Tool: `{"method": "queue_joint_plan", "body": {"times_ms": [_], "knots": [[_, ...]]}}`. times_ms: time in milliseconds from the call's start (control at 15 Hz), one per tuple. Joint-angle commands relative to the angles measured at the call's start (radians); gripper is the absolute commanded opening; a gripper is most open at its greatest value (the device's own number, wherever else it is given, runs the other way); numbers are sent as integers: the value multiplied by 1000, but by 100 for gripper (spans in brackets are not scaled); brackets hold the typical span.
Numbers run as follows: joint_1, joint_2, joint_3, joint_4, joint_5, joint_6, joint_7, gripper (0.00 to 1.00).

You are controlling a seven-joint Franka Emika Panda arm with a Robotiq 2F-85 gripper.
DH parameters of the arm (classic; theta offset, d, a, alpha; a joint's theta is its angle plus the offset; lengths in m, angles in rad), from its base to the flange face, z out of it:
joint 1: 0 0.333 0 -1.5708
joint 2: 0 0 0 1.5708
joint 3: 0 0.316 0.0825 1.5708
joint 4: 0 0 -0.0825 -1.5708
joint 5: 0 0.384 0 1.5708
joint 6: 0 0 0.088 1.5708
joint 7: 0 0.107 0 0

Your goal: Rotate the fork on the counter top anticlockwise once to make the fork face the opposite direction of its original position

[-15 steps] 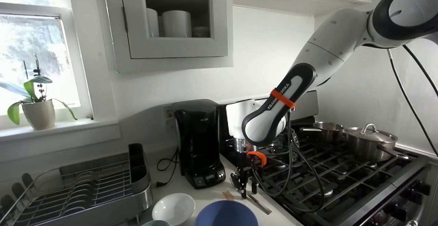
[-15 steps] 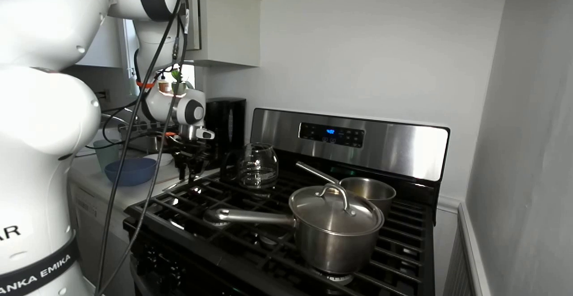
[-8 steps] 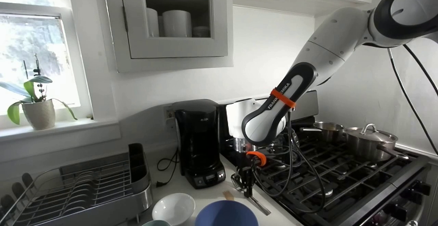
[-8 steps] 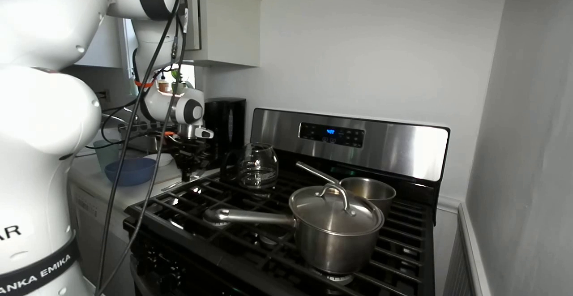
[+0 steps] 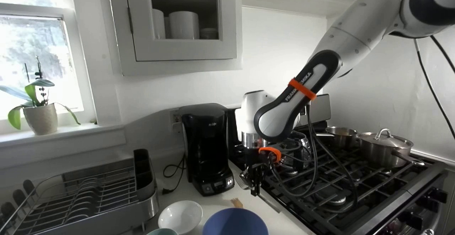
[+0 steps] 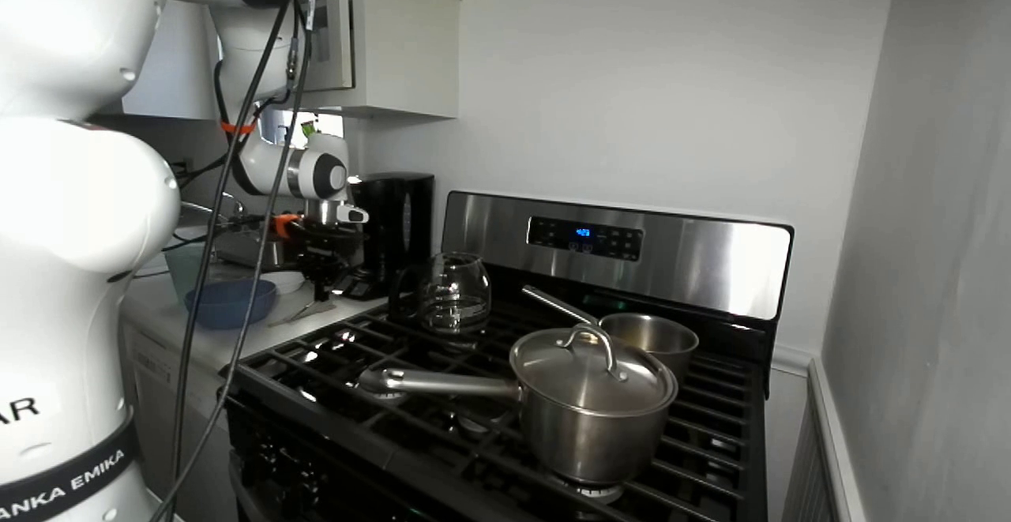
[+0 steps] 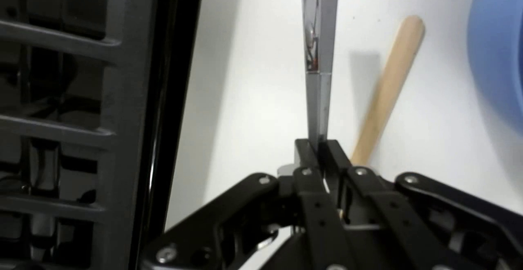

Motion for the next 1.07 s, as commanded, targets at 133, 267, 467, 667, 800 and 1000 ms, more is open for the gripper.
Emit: {"method": "queue_joint_plan", "body": {"times_ms": [133,267,467,667,800,1000], "knots": [[-75,-192,60,-120,-26,-126,-289,3],[-74,-226,67,-120,-65,-191,-350,3],[-70,-244,87,-101,-116,-235,-452,3],[-62,-231,110,-92,-180,-213,-535,3],[-63,-222,122,-90,-221,-197,-599,3],[-68,-217,132,-100,-283,-117,-687,3]]}}
